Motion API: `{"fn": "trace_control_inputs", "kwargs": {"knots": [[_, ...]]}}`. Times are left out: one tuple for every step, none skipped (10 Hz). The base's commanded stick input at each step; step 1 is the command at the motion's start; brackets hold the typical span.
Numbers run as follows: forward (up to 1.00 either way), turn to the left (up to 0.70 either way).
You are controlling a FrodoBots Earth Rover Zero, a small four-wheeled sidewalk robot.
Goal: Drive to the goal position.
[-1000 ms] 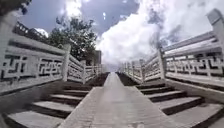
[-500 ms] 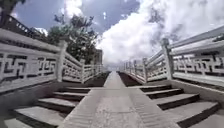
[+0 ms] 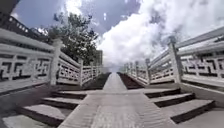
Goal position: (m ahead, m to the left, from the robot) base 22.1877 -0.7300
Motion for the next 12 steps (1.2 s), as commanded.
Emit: {"fn": "trace_control_inputs", "kwargs": {"knots": [[0.70,0.00],[0.70,0.00],[0.70,0.00],[0.70,0.00],[0.70,0.00],[0.70,0.00],[0.70,0.00],[0.70,0.00],[0.70,0.00],[0.70,0.00],[0.70,0.00],[0.70,0.00]]}}
